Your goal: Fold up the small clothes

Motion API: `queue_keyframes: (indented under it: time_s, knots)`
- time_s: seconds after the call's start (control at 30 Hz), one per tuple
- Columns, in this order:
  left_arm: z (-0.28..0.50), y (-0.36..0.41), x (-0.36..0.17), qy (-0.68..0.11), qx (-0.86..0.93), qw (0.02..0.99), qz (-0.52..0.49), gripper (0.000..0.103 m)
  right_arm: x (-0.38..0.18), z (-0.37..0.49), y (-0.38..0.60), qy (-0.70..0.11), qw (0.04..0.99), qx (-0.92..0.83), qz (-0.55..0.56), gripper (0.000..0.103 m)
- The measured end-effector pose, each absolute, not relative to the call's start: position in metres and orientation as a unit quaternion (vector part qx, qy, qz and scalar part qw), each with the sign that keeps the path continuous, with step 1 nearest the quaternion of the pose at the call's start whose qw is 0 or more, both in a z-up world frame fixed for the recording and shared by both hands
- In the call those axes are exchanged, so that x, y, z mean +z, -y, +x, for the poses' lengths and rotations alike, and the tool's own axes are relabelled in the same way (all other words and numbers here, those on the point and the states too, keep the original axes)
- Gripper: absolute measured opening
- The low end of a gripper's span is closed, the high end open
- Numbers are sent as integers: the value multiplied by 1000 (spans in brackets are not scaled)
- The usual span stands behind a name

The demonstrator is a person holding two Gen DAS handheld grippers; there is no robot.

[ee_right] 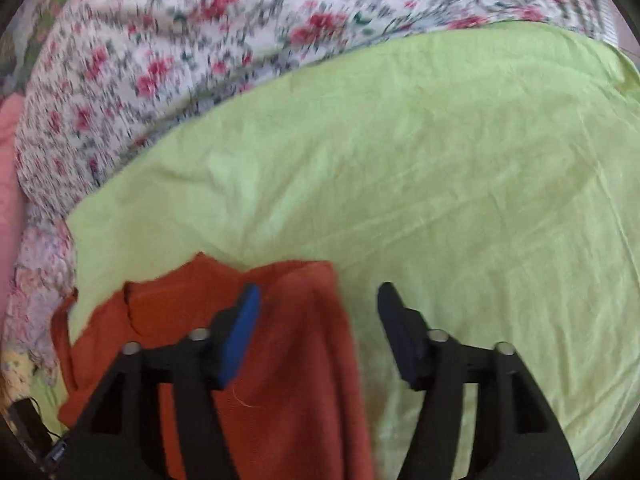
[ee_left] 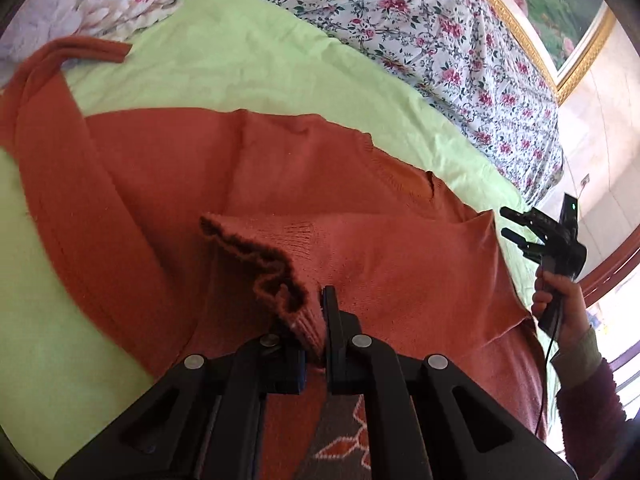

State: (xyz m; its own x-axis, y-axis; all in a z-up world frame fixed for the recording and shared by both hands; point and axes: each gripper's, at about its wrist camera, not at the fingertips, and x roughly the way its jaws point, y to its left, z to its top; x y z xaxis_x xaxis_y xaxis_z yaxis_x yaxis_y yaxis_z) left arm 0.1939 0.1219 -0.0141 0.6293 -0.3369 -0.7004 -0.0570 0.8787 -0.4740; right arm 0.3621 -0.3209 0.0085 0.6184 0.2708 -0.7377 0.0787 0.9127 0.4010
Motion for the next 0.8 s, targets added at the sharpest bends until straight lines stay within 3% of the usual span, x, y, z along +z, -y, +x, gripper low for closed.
queue_keyframes:
  time_s: [0.13, 0.33, 0.43, 0.6, 0.8]
  knots:
    - [187, -121, -9, -415, -76, 879, -223, 5, 17, 331, 327, -416, 883, 66, 207, 64]
    - [187, -124, -18, -430, -74, 869, -234, 5, -15, 312, 296, -487, 864, 72, 109, 64]
    - [190, -115, -13, -429, -81, 871, -225, 5, -23, 314, 282, -495, 865, 64, 52, 11]
    - [193, -114, -21, -444, -68, 869, -206, 6, -17, 322, 306, -485, 872, 11, 65, 3]
    - [178, -131, -19, -440, -71, 867, -224, 12, 0, 300, 304, -470, 876, 39, 100, 7]
